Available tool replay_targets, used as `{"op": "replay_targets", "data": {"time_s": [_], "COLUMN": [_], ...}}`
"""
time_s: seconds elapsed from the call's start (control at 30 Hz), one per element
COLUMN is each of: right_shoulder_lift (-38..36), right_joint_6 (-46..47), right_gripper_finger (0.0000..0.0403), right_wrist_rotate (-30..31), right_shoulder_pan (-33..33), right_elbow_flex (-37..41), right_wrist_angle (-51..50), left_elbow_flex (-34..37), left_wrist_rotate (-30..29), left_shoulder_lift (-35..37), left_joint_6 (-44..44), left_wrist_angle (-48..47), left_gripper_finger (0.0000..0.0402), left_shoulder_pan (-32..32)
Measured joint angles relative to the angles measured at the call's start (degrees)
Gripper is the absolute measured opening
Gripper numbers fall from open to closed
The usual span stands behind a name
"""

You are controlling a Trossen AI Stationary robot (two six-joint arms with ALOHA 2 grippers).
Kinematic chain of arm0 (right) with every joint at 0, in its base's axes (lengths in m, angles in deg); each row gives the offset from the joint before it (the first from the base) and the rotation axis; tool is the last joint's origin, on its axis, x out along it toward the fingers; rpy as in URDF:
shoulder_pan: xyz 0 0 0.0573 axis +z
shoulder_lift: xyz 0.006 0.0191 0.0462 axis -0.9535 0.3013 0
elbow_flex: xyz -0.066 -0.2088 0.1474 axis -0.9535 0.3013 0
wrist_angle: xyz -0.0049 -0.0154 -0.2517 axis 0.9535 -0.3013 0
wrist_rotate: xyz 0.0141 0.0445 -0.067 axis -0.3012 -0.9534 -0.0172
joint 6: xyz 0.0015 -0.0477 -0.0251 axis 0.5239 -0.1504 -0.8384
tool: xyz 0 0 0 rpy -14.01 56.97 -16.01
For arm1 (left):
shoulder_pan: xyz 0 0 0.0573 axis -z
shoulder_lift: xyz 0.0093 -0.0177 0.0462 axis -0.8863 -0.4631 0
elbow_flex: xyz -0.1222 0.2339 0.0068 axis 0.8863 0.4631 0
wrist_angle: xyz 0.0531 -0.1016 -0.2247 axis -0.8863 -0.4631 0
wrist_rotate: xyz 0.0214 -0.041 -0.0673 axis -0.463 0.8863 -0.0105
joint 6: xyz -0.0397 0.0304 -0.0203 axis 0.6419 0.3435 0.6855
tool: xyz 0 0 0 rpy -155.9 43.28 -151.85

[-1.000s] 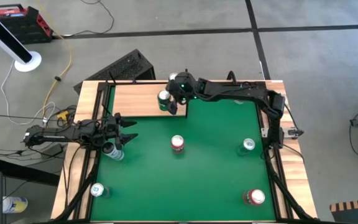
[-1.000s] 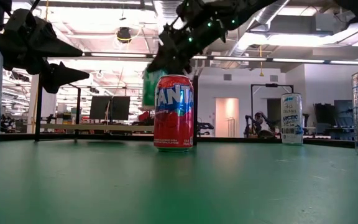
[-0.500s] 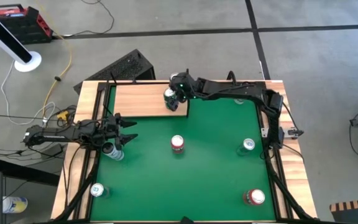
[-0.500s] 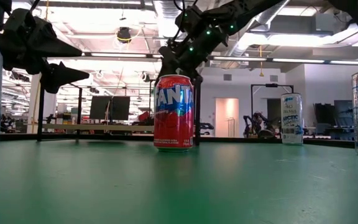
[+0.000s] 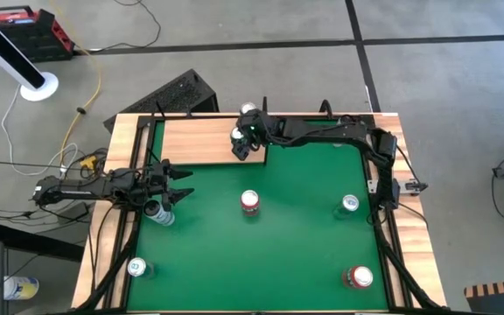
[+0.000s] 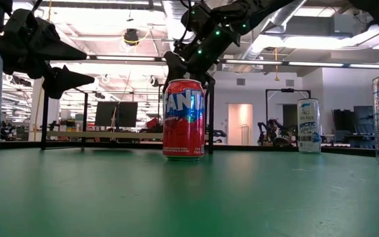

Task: Place canned beverage on shelf
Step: Put the green soda can aligned with the other green soda can on the shelf

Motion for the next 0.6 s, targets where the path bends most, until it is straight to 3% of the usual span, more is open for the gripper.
{"op": "replay_targets", "data": {"time_s": [0.2, 0.6], "right_shoulder_lift": [-0.2, -2.3], "right_joint_6": [-0.2, -8.0], "right_gripper_finger": [0.0387, 0.0384], "right_wrist_rotate": [-0.2, -0.5], "right_shoulder_pan": [0.0, 0.2], "right_elbow_flex": [0.0, -2.0], "right_wrist_angle": [-0.5, 1.8], "left_elbow_flex": [0.0, 0.0], "left_wrist_rotate": [0.1, 0.2], "left_shoulder_lift": [0.0, 0.0], "left_joint_6": [0.8, 1.0], "left_wrist_angle": [0.0, 0.0], "left_gripper_finger": [0.0332, 0.0332], "left_shoulder_pan": [0.0, 0.0]}}
